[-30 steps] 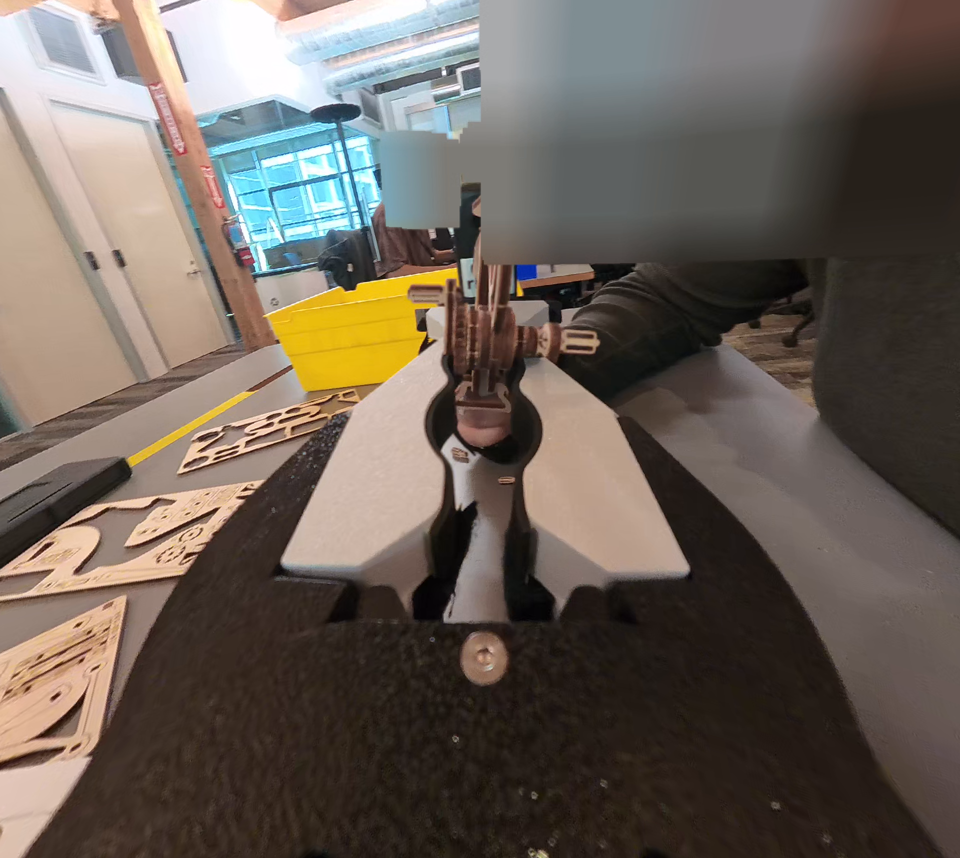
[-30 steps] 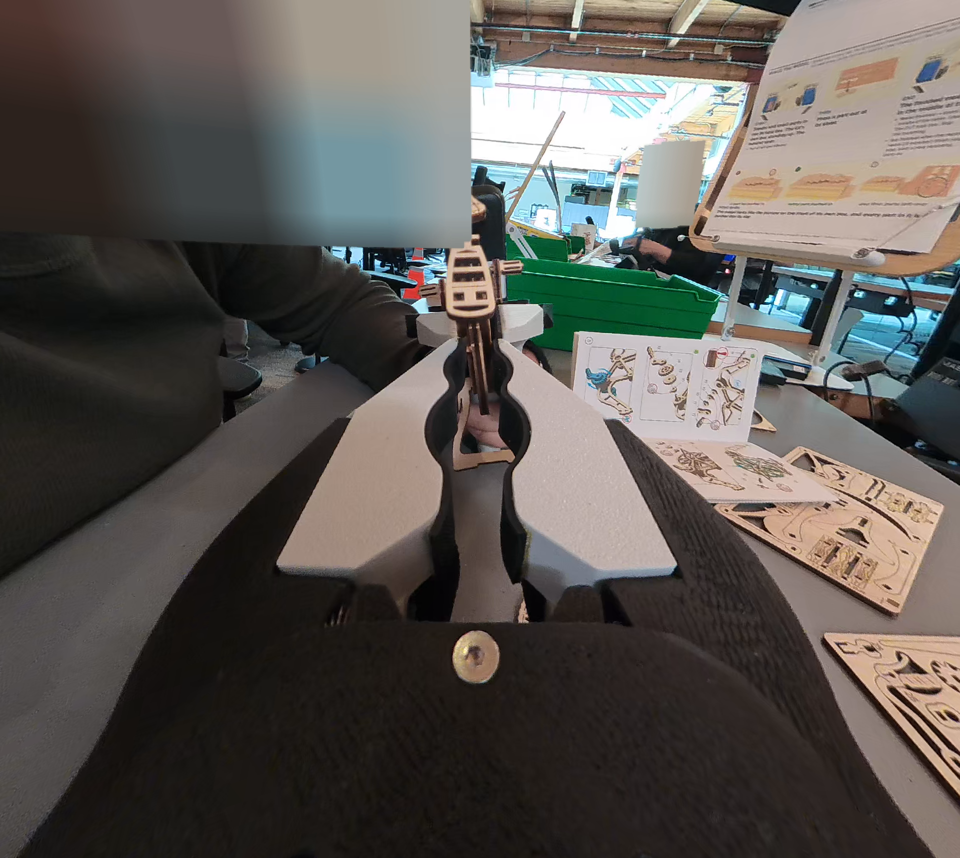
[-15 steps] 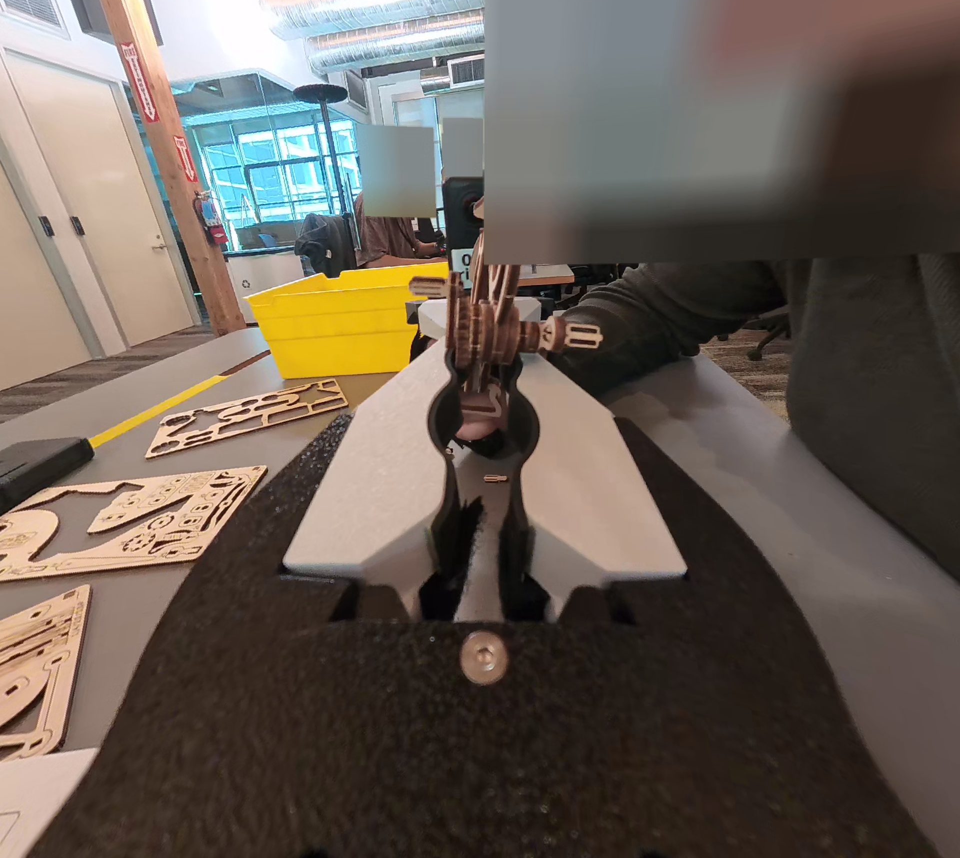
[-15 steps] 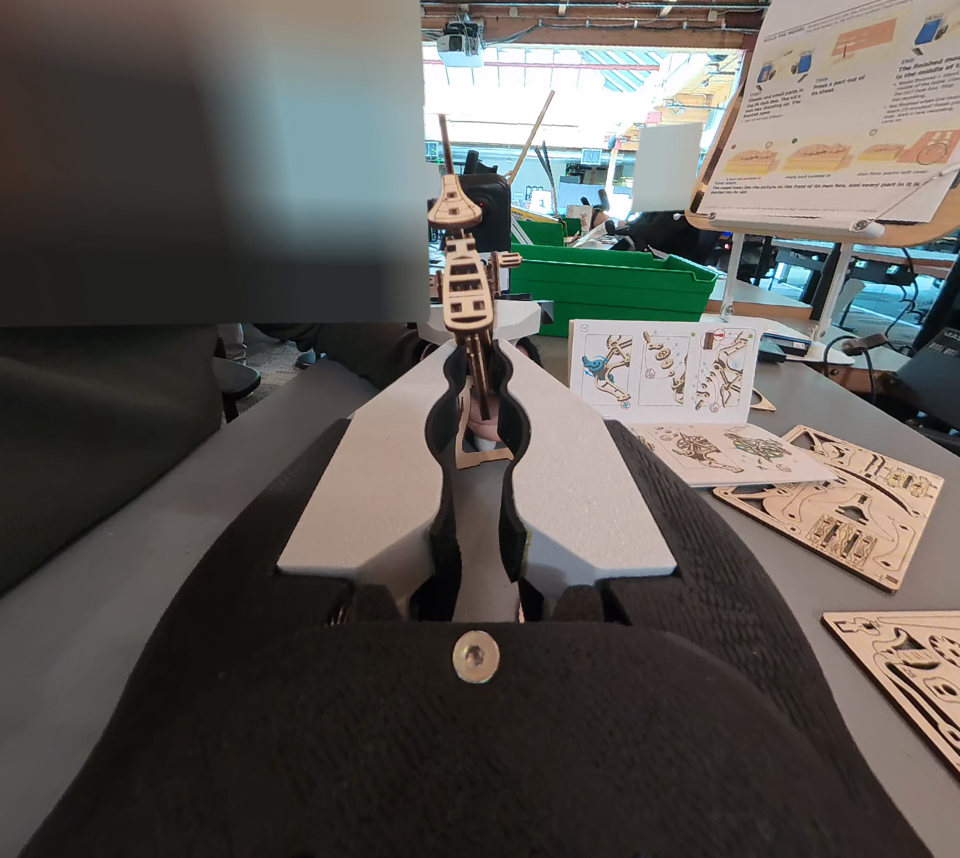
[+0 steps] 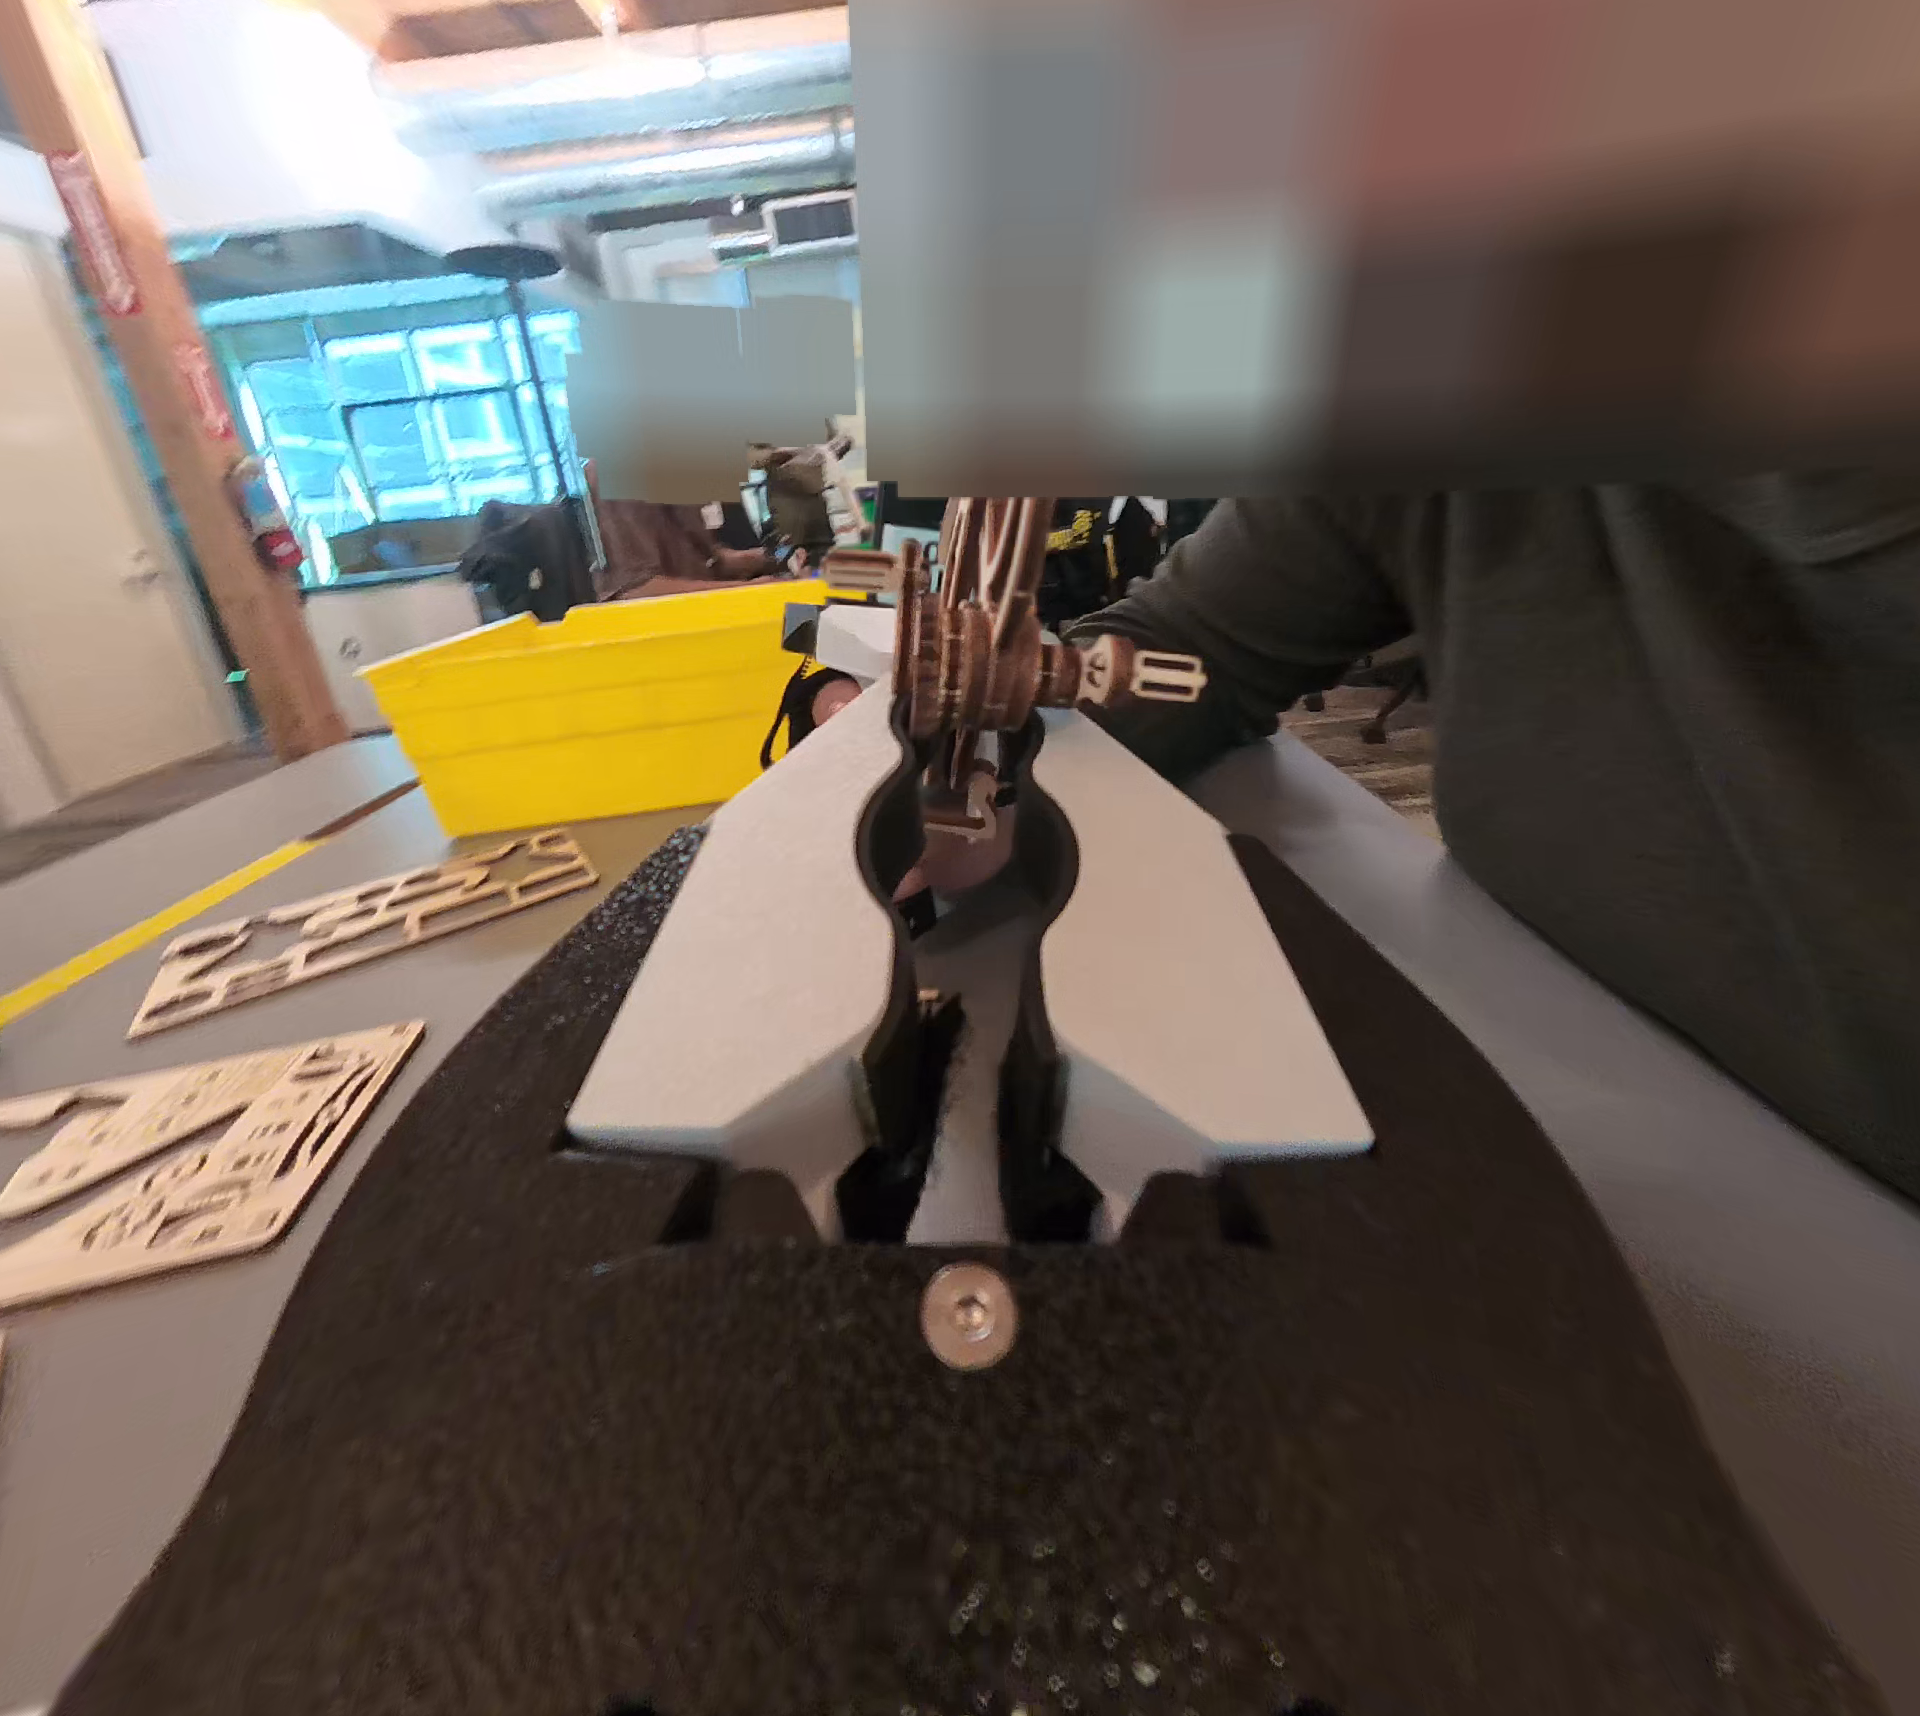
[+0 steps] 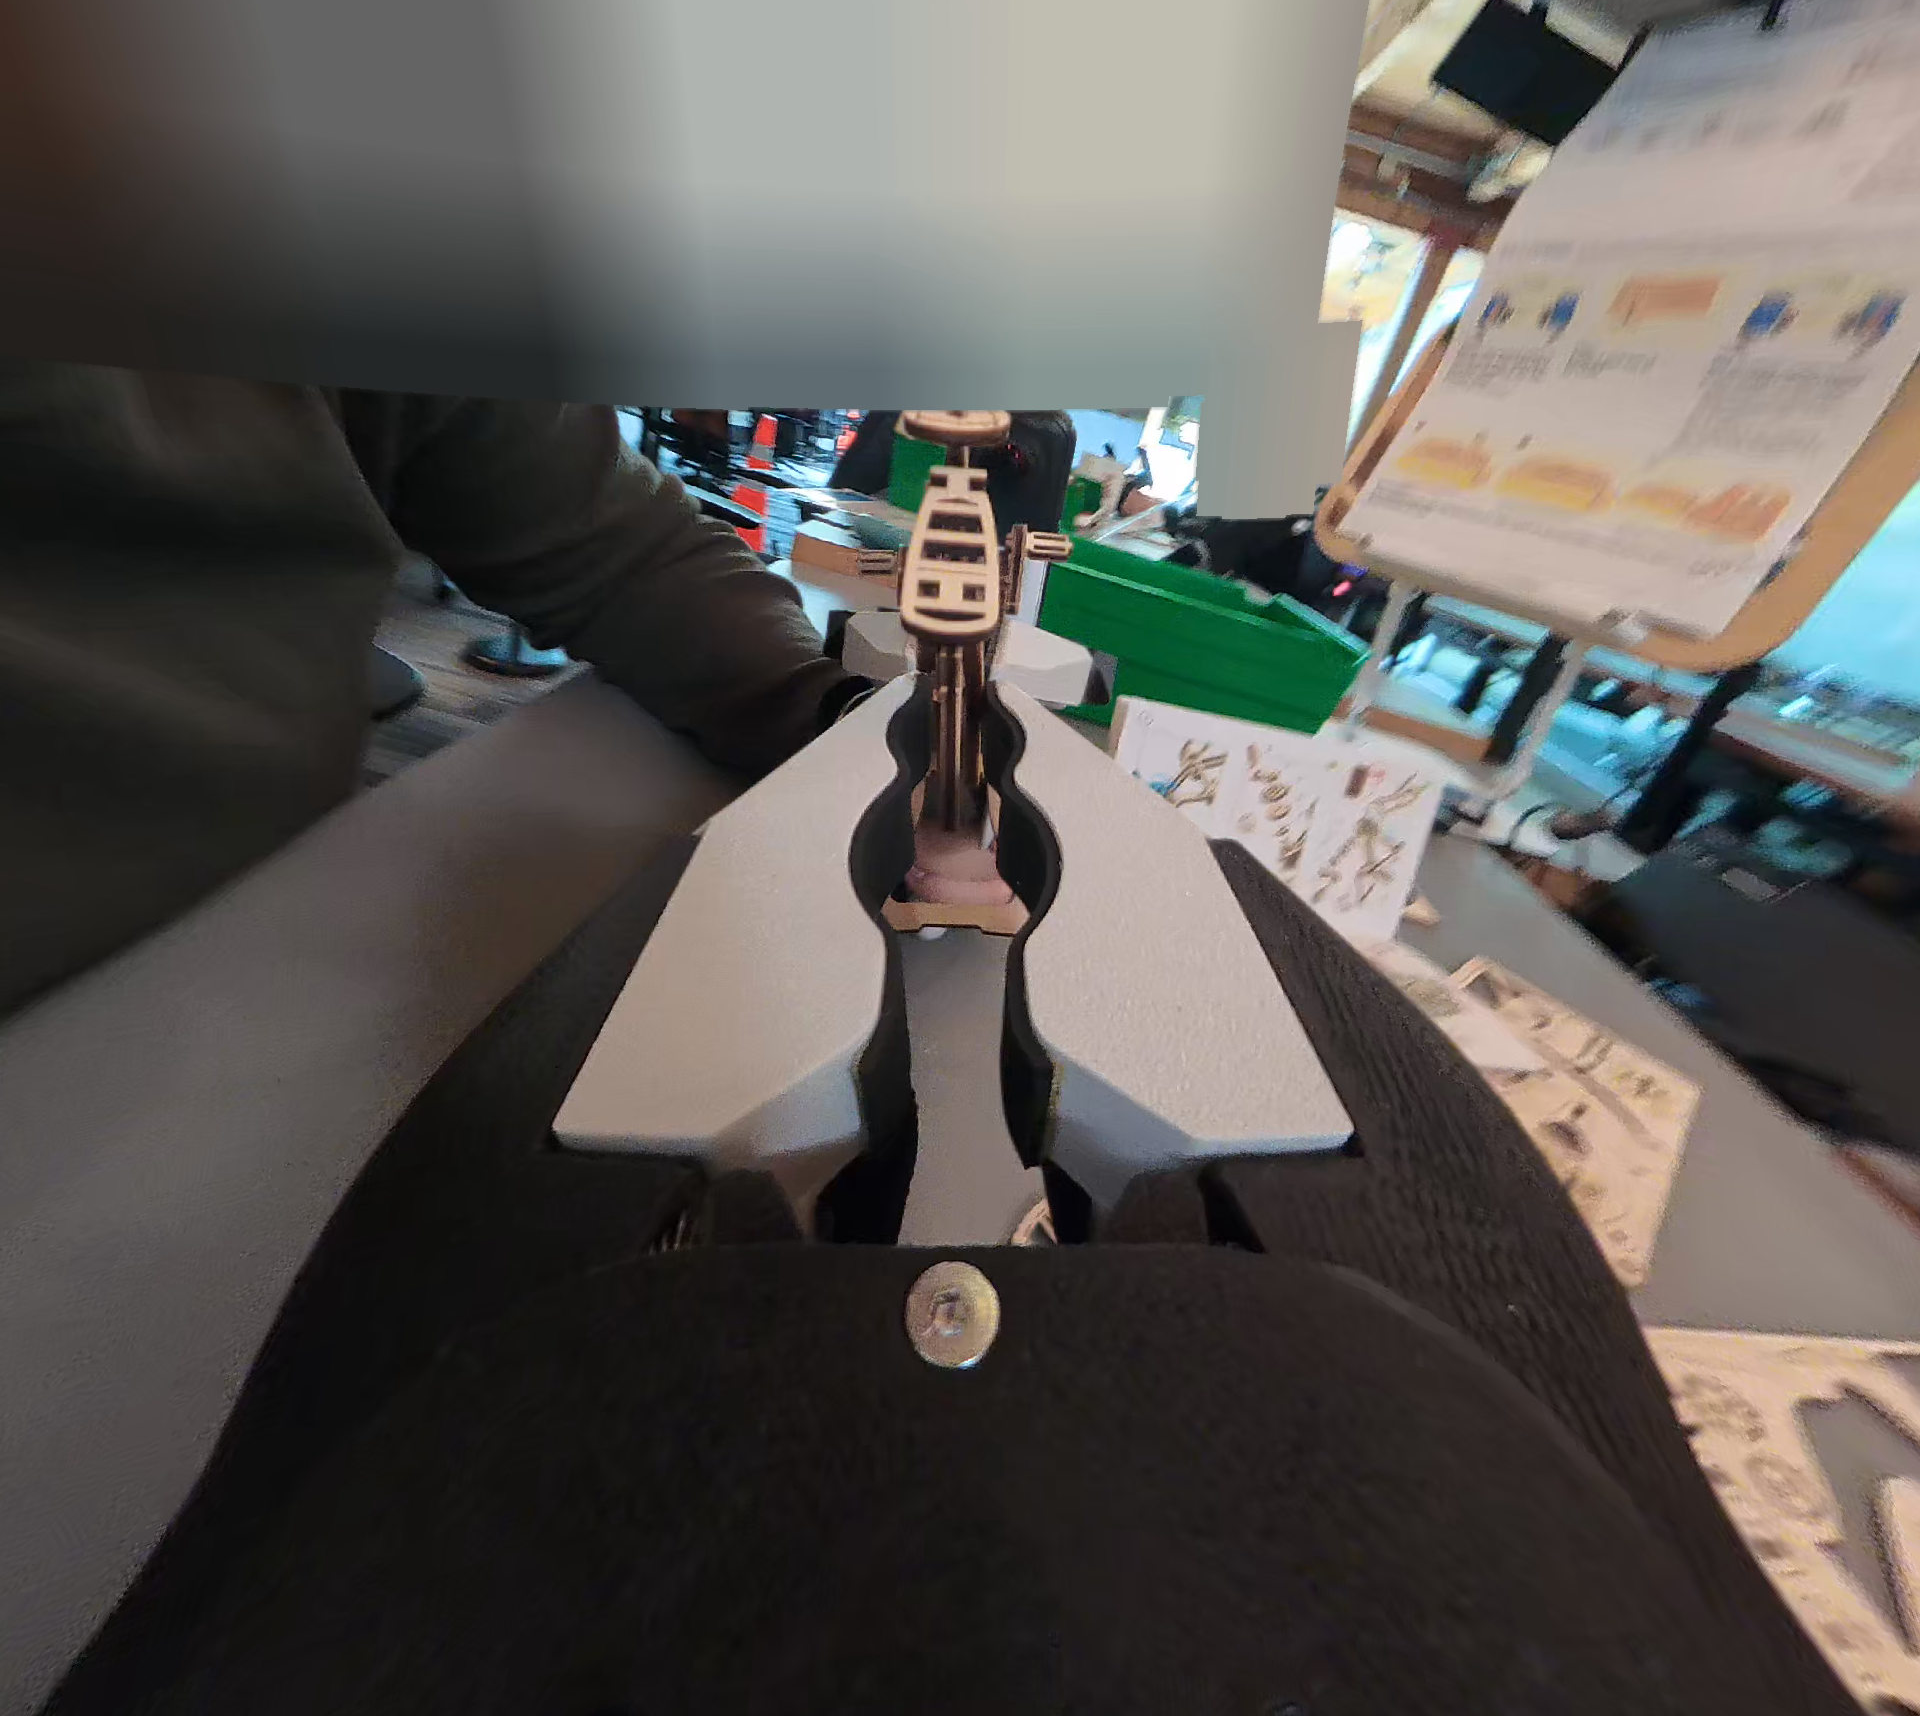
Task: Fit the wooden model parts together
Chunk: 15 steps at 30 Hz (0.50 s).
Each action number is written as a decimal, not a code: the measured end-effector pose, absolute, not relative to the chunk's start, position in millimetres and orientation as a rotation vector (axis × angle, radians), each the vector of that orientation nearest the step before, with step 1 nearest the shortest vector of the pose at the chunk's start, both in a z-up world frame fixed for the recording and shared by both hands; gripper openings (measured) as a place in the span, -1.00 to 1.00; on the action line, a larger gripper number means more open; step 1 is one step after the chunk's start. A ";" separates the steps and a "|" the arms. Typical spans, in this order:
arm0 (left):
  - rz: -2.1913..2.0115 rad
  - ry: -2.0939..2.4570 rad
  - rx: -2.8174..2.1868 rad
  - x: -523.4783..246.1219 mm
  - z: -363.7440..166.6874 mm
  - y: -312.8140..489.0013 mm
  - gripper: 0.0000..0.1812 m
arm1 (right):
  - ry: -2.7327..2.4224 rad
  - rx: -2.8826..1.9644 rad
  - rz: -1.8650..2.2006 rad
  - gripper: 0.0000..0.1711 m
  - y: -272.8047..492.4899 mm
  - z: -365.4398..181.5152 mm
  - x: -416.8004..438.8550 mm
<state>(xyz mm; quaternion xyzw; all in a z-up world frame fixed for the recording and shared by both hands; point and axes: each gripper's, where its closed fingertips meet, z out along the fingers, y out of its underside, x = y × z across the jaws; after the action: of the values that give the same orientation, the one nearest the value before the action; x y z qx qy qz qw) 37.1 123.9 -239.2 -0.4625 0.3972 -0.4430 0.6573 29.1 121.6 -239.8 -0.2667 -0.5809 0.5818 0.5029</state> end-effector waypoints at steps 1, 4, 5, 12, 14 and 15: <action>-1.004 0.910 -1.034 37.6 -238.9 122.0 -0.90 | -1.401 -0.625 1.382 -0.93 119.6 -239.7 29.6; -1.013 0.926 -1.021 38.3 -239.0 119.2 -0.90 | -1.396 -0.613 1.388 -0.92 116.8 -239.8 30.1; -1.016 0.928 -1.021 38.4 -239.1 118.9 -0.90 | -1.395 -0.614 1.399 -0.93 116.5 -239.8 30.3; -1.025 0.932 -1.014 38.3 -238.8 117.8 -0.90 | -1.393 -0.622 1.409 -0.93 115.6 -239.2 30.1; -1.027 0.924 -1.014 37.7 -238.3 118.6 -0.90 | -1.393 -0.644 1.437 -0.93 116.6 -238.8 29.4; -1.029 0.920 -1.017 37.4 -238.2 119.2 -0.90 | -1.394 -0.663 1.462 -0.93 117.5 -238.6 29.0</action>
<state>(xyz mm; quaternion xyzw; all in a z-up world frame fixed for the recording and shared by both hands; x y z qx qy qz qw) 37.4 119.2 -238.2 -0.4485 0.4056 -0.4536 0.6546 29.0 117.5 -238.6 -0.2726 -0.5731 0.6009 0.4861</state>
